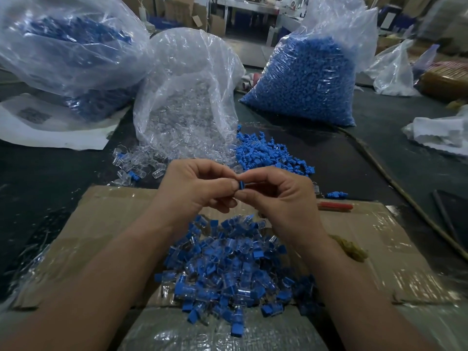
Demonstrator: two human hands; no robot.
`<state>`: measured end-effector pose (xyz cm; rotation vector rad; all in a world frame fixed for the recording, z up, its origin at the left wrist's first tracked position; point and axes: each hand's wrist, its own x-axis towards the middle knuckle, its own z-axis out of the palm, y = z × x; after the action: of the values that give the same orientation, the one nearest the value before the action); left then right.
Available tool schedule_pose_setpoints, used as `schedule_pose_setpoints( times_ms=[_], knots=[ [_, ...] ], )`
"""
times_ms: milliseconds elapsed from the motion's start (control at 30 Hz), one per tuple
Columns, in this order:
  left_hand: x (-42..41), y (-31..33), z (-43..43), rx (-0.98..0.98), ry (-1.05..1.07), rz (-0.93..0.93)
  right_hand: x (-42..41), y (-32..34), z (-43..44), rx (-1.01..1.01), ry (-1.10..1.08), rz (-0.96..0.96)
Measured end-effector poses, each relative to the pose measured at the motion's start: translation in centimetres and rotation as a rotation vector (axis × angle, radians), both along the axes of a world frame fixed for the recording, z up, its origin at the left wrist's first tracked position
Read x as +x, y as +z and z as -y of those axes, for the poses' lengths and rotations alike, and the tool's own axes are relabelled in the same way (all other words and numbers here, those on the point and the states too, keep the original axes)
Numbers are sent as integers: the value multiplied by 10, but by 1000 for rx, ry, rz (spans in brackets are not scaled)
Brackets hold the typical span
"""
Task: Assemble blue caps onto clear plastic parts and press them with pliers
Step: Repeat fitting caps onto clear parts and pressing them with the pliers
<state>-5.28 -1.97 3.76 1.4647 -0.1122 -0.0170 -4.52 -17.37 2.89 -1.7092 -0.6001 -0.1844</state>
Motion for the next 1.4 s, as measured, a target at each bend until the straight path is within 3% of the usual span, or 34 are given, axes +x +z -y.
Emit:
schedule_pose_setpoints(
  times_ms=[133,833,933,1100,1400],
  knots=[
    [1,1,-3,-83,-59,-52,0,-1,1,-30,-34,62],
    [3,-4,0,42,-109,-66,1,-2,4,-231,-89,243],
    [4,-4,-2,22,-79,-66,2,5,8,-302,-144,109],
    [8,-6,-7,-8,16,-50,19,20,57,-689,-324,-148],
    [12,-9,-6,-1,44,-23,24,19,84,-1018,-203,-608]
  ],
)
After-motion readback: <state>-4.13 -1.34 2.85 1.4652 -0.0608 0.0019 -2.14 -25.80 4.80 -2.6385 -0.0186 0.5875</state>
